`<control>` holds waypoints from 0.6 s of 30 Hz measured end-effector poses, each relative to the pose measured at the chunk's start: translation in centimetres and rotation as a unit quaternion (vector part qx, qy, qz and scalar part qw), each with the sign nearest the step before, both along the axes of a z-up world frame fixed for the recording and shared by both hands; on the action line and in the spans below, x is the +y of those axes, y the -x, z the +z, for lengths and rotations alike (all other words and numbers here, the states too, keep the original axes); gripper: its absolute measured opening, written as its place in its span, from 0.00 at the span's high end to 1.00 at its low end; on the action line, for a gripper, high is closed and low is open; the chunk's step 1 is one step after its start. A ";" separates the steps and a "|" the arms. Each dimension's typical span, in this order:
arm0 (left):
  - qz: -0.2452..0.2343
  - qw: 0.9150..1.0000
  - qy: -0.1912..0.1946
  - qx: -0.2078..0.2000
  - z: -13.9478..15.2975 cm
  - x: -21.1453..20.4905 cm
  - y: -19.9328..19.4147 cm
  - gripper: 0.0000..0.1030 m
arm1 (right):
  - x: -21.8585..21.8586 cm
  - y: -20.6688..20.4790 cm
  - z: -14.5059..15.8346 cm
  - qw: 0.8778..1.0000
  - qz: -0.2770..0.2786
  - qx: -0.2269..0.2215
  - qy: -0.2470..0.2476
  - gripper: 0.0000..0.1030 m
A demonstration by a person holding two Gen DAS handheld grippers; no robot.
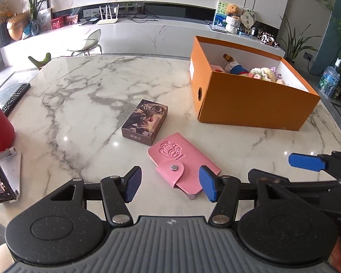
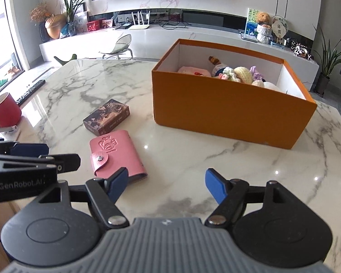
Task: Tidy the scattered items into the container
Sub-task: 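Move both tools toward the pink wallet and book on the table, then grasp the pink wallet with the right tool while the left tool grasps the illustrated card box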
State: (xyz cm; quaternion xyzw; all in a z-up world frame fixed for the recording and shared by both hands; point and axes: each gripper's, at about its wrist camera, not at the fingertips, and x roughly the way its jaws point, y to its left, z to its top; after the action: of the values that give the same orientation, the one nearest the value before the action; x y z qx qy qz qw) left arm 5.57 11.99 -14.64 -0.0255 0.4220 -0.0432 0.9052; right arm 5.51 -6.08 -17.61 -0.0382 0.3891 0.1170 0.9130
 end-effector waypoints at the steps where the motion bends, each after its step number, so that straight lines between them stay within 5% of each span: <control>1: 0.005 1.000 -0.001 0.003 -0.2 0.2 -0.4 0.36 | 0.3 -0.3 -0.4 1.000 0.007 0.006 0.000 0.26; 18: 0.044 0.997 -0.020 0.068 -3.5 3.0 -6.2 0.36 | 6.3 -5.9 -4.7 0.991 0.112 0.074 0.016 0.16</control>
State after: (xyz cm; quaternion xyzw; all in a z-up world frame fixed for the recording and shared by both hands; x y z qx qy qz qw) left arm 11.73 14.94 -18.09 -0.0285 0.4818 0.0069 0.8758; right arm 11.44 0.22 -22.30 -0.0878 0.4505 0.2147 0.8621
